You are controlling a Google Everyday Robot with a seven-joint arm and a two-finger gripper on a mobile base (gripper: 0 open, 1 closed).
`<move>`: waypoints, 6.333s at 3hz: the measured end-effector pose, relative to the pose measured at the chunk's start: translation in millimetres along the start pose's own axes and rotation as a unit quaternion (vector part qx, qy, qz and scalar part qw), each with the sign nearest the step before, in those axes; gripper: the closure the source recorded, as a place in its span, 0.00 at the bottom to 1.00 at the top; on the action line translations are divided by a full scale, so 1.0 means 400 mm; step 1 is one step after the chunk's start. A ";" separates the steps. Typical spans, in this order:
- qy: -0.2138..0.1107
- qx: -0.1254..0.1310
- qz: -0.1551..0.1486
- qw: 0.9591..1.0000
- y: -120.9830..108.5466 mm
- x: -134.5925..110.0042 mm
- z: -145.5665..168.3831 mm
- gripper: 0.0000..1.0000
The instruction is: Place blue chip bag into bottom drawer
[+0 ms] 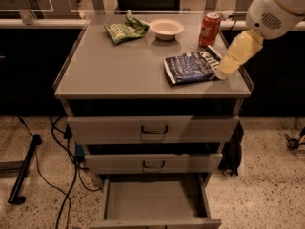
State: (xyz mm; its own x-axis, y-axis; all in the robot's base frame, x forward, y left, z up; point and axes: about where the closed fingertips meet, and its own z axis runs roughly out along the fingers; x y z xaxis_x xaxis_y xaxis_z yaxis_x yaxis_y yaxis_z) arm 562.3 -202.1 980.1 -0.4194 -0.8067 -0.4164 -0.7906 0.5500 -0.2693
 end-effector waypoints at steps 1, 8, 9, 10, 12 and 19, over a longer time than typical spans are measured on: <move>-0.011 0.012 0.037 0.999 -0.057 -0.039 0.056 0.00; 0.021 0.051 0.225 0.973 -0.241 -0.036 0.402 0.00; 0.011 0.034 0.227 0.973 -0.241 -0.055 0.438 0.00; 0.006 0.020 0.228 0.973 -0.239 -0.064 0.466 0.00; 0.007 0.004 0.245 0.970 -0.240 -0.043 0.497 0.00; 0.015 -0.019 0.270 0.963 -0.234 -0.007 0.523 1.00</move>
Offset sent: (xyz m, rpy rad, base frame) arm 0.0289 0.0037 -0.0053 0.0310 -0.0156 -0.0543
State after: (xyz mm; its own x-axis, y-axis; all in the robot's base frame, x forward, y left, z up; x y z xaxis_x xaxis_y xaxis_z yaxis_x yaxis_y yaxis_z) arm 730.5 -206.1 824.8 -0.7860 -0.4119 -0.4611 -0.4694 0.8829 0.0116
